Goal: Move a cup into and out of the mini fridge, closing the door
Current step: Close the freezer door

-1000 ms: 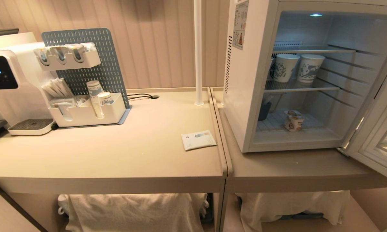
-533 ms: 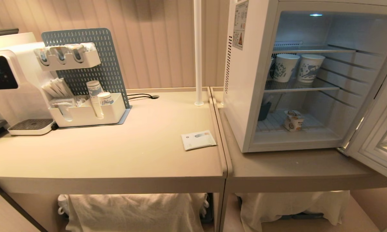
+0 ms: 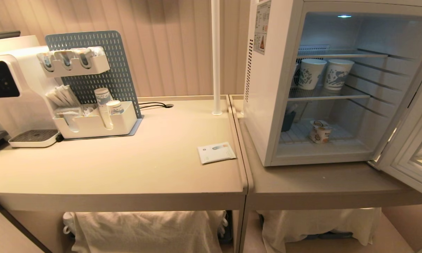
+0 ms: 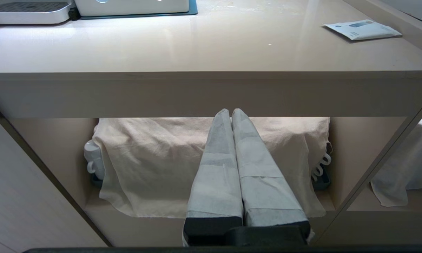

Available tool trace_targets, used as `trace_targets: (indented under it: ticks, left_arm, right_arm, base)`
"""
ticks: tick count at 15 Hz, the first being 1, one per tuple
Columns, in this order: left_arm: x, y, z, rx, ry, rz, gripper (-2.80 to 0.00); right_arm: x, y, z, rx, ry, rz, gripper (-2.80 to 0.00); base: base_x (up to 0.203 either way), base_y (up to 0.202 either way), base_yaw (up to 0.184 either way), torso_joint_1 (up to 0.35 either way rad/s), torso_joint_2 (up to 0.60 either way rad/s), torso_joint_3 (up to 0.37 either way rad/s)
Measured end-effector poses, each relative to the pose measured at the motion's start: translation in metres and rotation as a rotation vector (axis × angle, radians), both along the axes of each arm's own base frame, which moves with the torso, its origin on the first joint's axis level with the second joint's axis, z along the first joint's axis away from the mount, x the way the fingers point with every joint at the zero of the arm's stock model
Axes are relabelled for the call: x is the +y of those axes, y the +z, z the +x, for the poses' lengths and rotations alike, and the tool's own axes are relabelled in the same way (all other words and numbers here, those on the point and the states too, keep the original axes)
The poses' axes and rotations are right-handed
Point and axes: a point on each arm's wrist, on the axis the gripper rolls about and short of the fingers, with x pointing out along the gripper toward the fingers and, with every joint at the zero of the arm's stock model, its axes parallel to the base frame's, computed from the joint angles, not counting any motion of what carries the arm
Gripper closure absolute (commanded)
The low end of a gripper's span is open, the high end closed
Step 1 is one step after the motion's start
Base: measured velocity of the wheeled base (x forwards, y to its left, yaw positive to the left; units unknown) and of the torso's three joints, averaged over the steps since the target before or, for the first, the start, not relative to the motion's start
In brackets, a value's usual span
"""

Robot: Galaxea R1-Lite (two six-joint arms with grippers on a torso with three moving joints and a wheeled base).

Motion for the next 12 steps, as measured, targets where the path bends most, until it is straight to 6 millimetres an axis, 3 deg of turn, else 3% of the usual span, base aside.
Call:
trace_targets:
  ticks: [12]
  left_arm:
    - [0.0000, 0.0001, 0.0000, 0.000, 0.000, 0.000, 0.00]
  right_arm:
    - [0.0000, -0.0007, -0.0029, -0.038, -0.004, 0.012, 0.00]
  base:
    - [0.000, 0.000, 0.000, 0.000, 0.00, 0.000]
